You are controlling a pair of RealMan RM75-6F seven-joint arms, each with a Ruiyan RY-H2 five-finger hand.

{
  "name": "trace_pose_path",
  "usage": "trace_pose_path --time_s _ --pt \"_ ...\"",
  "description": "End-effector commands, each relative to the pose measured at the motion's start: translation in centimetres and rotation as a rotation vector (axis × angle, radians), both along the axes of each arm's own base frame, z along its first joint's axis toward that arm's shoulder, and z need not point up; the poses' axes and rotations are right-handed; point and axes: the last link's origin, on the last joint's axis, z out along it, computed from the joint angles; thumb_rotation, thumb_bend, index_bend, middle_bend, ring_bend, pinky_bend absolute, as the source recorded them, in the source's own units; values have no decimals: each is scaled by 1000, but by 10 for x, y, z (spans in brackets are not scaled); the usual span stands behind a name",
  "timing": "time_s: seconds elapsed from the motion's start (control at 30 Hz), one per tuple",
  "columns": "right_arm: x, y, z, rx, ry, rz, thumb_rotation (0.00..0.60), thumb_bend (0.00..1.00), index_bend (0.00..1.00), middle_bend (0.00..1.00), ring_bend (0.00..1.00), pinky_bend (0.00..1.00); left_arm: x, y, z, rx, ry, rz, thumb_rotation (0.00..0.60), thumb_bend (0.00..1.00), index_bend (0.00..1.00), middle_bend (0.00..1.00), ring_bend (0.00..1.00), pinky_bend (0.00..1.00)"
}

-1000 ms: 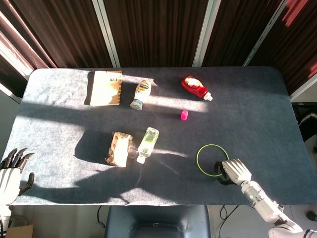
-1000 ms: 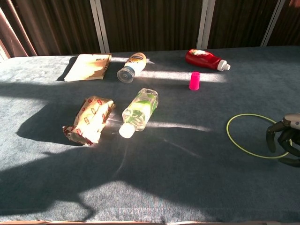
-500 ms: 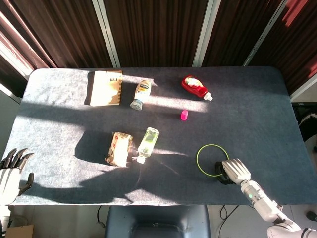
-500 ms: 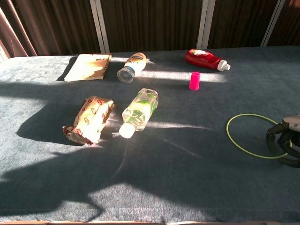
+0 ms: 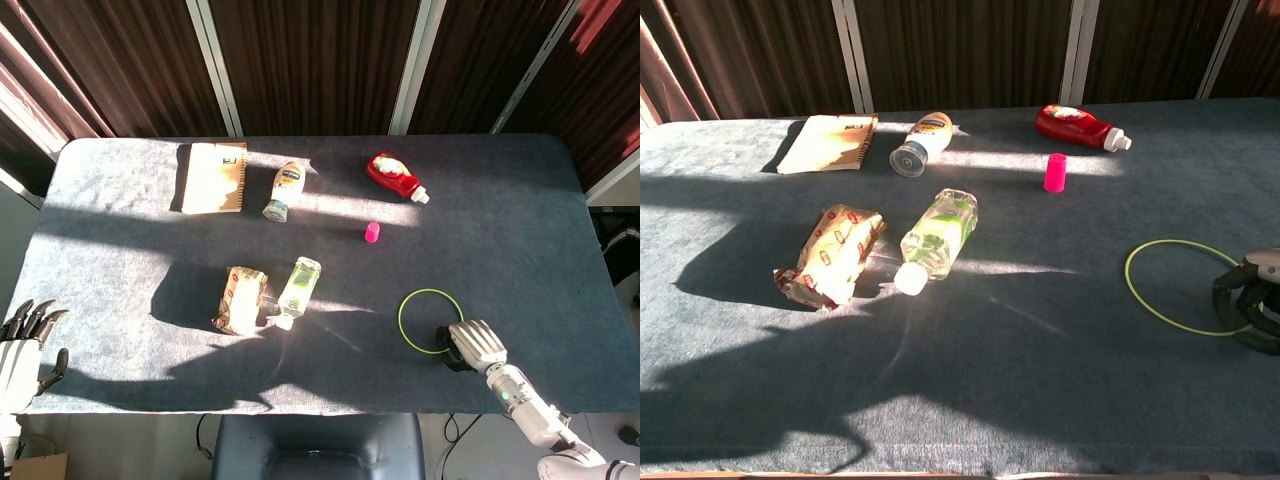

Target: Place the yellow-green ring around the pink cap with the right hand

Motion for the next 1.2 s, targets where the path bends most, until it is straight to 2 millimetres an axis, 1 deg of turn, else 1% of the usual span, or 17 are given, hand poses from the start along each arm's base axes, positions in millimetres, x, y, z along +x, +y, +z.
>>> trace_pose_path --time_s 0.03,0.23,0.4,0.87,1.03,1.2 --pt "1 -1 2 -12 -3 0 600 614 803 884 1000 1000 0 0 0 -1 1 1 600 461 229 122 41 197" --pt "7 -5 13 -62 -24 10 600 620 809 884 1000 1000 0 0 -1 -2 4 5 600 461 230 122 41 197" --pt "17 -13 27 -128 -43 39 600 621 809 884 1000 1000 0 1 -1 -6 9 6 600 461 230 122 40 198" --pt "53 -51 58 -328 -113 108 600 624 810 884 1000 1000 -1 1 -1 -7 5 10 600 461 231 122 41 198" --pt "68 -71 57 -393 -95 153 600 624 810 884 1000 1000 0 1 -2 -12 11 7 600 463 230 122 41 198" --pt "87 -95 44 -423 -75 196 600 626 810 884 1000 1000 0 1 -3 -13 12 10 600 463 230 122 41 198"
